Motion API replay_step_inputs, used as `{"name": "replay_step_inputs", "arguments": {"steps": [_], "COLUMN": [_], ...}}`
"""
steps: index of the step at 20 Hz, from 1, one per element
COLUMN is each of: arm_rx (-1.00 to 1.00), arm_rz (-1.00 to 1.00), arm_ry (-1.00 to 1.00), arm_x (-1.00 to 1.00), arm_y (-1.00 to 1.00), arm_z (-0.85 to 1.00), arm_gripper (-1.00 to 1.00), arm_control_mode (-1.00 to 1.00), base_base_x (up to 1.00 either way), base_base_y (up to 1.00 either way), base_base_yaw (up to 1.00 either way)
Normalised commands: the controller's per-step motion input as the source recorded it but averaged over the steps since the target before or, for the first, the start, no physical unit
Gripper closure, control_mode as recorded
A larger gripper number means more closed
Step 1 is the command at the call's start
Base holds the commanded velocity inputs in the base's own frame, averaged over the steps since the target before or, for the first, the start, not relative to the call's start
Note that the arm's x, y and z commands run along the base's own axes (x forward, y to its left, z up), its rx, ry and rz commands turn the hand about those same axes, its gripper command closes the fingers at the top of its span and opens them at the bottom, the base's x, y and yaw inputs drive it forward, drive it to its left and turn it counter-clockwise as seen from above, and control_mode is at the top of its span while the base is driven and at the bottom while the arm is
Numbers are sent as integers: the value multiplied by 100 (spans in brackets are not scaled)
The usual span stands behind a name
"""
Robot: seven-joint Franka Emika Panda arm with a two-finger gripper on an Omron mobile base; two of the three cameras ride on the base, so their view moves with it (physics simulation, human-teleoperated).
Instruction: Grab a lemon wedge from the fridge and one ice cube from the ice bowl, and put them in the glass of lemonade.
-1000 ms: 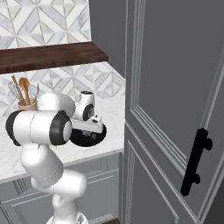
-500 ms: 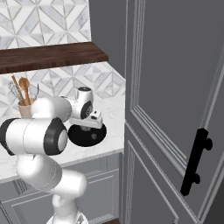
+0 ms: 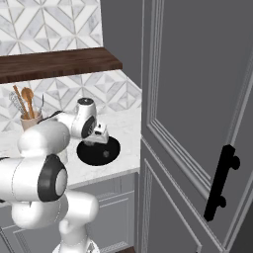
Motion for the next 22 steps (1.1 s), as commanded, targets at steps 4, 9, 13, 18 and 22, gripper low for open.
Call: {"name": "replay_step_inputs", "arguments": {"steps": [4, 9, 13, 18, 22], "arm_rx": [0, 0, 0, 0, 0], "arm_rz": [33, 29, 14, 6, 1], "arm_ry": [3, 1, -2, -1, -1], "arm_x": [-17, -3, -22, -6, 0], "arm_y": [93, 72, 31, 33, 4], "arm_z": [47, 0, -12, 0, 0], "arm_gripper": [100, 100, 100, 100, 100], "arm_control_mode": [-100, -100, -100, -100, -100], "base_base_x": [0, 0, 0, 0, 0], "base_base_y": [0, 0, 0, 0, 0], "base_base_yaw": [0, 0, 0, 0, 0]}}
